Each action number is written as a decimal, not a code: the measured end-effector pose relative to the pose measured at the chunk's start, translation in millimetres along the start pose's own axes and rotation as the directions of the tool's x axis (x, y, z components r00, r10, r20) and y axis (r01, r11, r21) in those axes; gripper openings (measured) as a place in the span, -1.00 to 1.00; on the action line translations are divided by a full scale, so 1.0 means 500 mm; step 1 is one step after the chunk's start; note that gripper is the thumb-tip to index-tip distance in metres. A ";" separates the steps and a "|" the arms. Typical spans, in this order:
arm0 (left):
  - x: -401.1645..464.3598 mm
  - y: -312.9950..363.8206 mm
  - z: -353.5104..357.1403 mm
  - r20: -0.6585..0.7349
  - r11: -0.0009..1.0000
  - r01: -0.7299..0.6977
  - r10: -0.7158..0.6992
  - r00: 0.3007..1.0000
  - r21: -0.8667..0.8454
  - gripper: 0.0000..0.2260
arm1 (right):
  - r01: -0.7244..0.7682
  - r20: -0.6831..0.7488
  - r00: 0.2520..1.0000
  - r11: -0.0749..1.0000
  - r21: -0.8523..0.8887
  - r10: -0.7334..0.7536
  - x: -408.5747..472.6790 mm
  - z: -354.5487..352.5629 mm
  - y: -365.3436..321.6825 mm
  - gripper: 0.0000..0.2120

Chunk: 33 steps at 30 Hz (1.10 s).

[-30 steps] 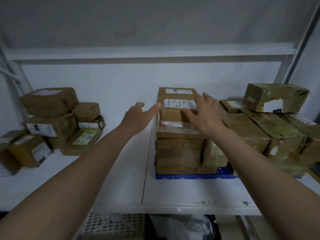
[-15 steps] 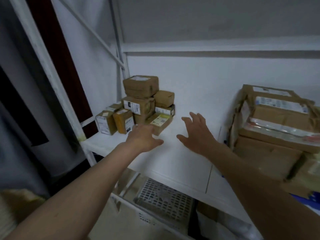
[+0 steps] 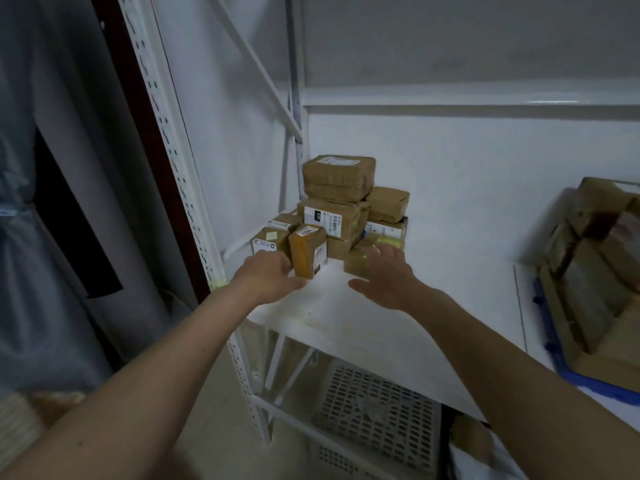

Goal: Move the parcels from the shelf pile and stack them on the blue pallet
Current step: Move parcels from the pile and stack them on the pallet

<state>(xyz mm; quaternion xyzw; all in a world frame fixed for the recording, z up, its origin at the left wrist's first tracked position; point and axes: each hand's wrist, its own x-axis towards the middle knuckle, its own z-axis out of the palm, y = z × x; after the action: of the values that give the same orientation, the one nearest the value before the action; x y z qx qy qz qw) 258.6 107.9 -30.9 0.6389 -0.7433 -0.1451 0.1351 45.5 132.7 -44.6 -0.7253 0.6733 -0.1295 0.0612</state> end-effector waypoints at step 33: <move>0.877 -0.006 0.037 0.045 0.836 0.076 -0.062 0.997 -0.543 0.08 | -0.205 -0.065 0.963 0.865 0.458 0.263 0.744 0.056 0.184 -0.23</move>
<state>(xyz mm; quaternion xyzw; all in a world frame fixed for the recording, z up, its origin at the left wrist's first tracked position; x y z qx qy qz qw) 190.0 -325.3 -42.2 0.5987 -0.6497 -0.3629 0.2962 -13.4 -246.7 -56.4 -0.5948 0.7111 -0.3177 0.1991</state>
